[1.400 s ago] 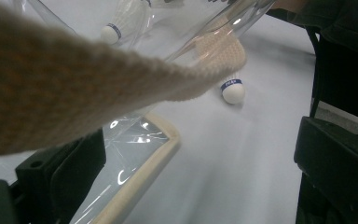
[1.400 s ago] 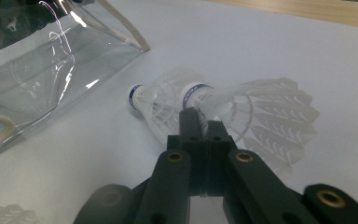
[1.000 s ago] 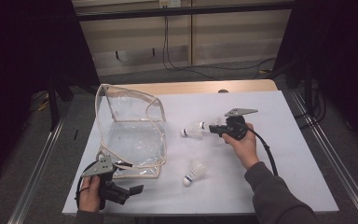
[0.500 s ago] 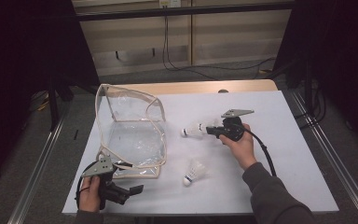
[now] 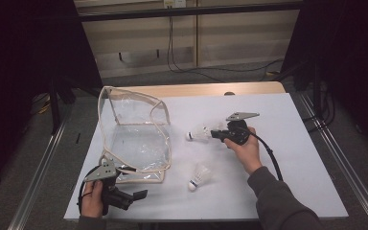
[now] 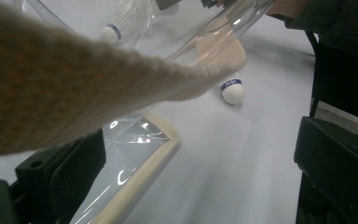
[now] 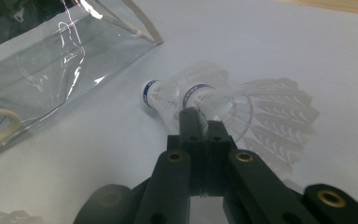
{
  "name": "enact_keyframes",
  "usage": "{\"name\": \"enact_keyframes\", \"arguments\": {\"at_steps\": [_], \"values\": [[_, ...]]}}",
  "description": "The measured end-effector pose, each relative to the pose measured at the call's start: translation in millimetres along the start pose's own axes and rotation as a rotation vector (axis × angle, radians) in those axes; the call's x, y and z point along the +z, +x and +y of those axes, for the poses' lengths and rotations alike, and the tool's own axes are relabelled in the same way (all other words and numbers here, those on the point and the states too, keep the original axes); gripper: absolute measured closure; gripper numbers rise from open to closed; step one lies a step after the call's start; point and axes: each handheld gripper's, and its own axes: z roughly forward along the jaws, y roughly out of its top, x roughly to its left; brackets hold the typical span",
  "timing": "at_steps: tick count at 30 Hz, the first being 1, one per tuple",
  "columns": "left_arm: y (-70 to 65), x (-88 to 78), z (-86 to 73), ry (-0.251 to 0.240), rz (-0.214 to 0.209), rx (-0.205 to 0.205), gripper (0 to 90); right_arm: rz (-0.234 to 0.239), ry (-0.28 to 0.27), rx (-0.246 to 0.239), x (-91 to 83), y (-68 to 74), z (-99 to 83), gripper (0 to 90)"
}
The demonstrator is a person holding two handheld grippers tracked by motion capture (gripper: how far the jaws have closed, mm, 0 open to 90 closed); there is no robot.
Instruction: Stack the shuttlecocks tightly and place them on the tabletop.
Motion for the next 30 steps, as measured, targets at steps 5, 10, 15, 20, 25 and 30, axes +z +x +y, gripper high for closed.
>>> {"name": "enact_keyframes", "arguments": {"at_steps": [5,10,15,20,25,30], "values": [[0.1,-0.2,0.0,0.0,-0.001,0.001,2.1,0.003,-0.002,0.0,1.6,0.2,0.8,89.7],[0.3,-0.3,0.2,0.002,0.0,0.002,2.1,0.01,-0.001,-0.005,3.3,3.0,1.8,89.7],[0.4,-0.3,0.2,0.002,0.0,0.002,2.1,0.01,0.004,-0.009,4.6,3.7,2.3,89.8],[0.4,-0.2,0.0,0.0,0.0,0.001,2.1,0.009,0.008,-0.009,5.7,3.2,2.0,89.7],[0.5,-0.2,-0.2,-0.003,-0.002,0.0,2.1,0.012,0.011,-0.01,7.6,2.7,1.8,89.7],[0.5,-0.2,-0.2,-0.003,-0.003,-0.001,2.1,0.016,0.013,-0.016,8.7,3.1,2.6,89.7]]}}
